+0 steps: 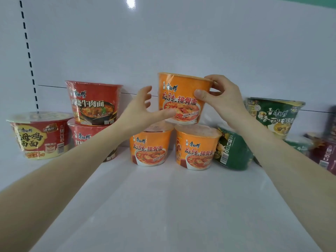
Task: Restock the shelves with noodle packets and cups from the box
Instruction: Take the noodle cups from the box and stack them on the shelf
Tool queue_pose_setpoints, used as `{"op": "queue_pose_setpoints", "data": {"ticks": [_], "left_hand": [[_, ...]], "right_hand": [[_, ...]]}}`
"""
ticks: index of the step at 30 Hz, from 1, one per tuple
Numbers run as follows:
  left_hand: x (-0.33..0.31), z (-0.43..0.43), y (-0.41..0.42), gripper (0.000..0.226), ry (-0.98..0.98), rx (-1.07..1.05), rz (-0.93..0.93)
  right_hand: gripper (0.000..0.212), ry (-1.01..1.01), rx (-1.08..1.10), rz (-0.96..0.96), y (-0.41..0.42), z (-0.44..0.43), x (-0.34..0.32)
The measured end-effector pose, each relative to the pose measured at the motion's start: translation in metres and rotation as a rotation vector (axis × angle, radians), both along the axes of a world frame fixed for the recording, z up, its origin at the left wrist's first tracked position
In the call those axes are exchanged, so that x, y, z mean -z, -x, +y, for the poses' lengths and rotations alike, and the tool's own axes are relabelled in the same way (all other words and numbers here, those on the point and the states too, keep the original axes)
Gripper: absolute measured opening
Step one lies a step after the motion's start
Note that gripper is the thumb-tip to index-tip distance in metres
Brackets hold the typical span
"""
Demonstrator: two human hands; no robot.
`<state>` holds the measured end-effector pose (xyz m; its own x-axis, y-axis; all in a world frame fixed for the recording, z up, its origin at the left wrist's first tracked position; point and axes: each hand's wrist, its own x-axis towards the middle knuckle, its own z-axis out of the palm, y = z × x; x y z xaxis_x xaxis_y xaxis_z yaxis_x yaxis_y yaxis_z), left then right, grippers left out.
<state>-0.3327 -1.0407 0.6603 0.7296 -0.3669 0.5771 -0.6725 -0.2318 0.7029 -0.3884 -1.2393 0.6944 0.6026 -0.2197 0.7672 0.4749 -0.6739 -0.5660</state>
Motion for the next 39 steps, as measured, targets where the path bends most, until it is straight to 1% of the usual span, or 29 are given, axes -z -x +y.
{"op": "queue_pose_setpoints", "data": {"ticks": [2,3,6,10,12,14,15,16,17,19,20,22,24,26,30,35,39], "left_hand": [[-0.007,-0.011,0.005,0.089,0.051,0.096,0.023],[-0.008,-0.015,0.005,0.088,0.071,0.109,0.012],[-0.007,-0.017,0.004,0.095,0.128,0.058,0.002],[-0.007,-0.020,0.007,0.090,0.174,0.129,0.024],[-0.010,-0.020,0.010,0.088,0.192,0.122,0.026],[-0.012,-0.018,0.010,0.085,0.234,0.112,0.029],[-0.014,-0.016,0.009,0.083,0.258,0.106,0.030],[-0.015,-0.014,0.009,0.081,0.278,0.096,0.029],[-0.015,-0.013,0.008,0.079,0.293,0.085,0.027],[-0.015,-0.011,0.007,0.076,0.312,0.066,0.023],[-0.016,-0.010,0.006,0.075,0.317,0.063,0.023],[-0.016,-0.011,0.006,0.074,0.320,0.062,0.022],[-0.015,-0.012,0.006,0.075,0.311,0.057,0.013],[-0.014,-0.011,0.005,0.077,0.303,0.050,0.001],[-0.012,-0.010,0.002,0.079,0.306,0.042,-0.012],[-0.011,-0.011,-0.001,0.081,0.304,0.050,-0.010],[-0.007,-0.015,-0.001,0.082,0.286,0.052,-0.010]], "right_hand": [[0.042,-0.001,-0.028,-0.009,0.003,0.004,-0.001],[0.041,-0.006,-0.041,-0.014,0.005,0.005,-0.002],[0.038,-0.017,-0.095,0.007,0.013,0.005,-0.002],[0.037,-0.038,-0.131,0.018,0.019,0.007,0.000],[0.038,-0.079,-0.170,0.042,0.022,0.005,0.000],[0.044,-0.155,-0.227,0.106,0.027,-0.003,0.000],[0.046,-0.160,-0.216,0.147,0.030,-0.008,0.001],[0.047,-0.114,-0.158,0.201,0.031,-0.014,0.003],[0.046,-0.003,-0.058,0.271,0.031,-0.019,0.007],[0.046,0.300,0.153,0.441,0.026,-0.027,0.021],[0.050,0.412,0.203,0.523,0.021,-0.029,0.029],[0.060,0.553,0.215,0.650,0.011,-0.028,0.041],[0.061,0.660,0.212,0.705,0.006,-0.026,0.045],[0.054,0.700,0.186,0.715,0.004,-0.028,0.042],[0.045,0.694,0.115,0.729,0.003,-0.036,0.037],[0.044,0.676,0.073,0.725,-0.001,-0.043,0.038],[0.040,0.721,0.086,0.731,-0.005,-0.043,0.041]]}}
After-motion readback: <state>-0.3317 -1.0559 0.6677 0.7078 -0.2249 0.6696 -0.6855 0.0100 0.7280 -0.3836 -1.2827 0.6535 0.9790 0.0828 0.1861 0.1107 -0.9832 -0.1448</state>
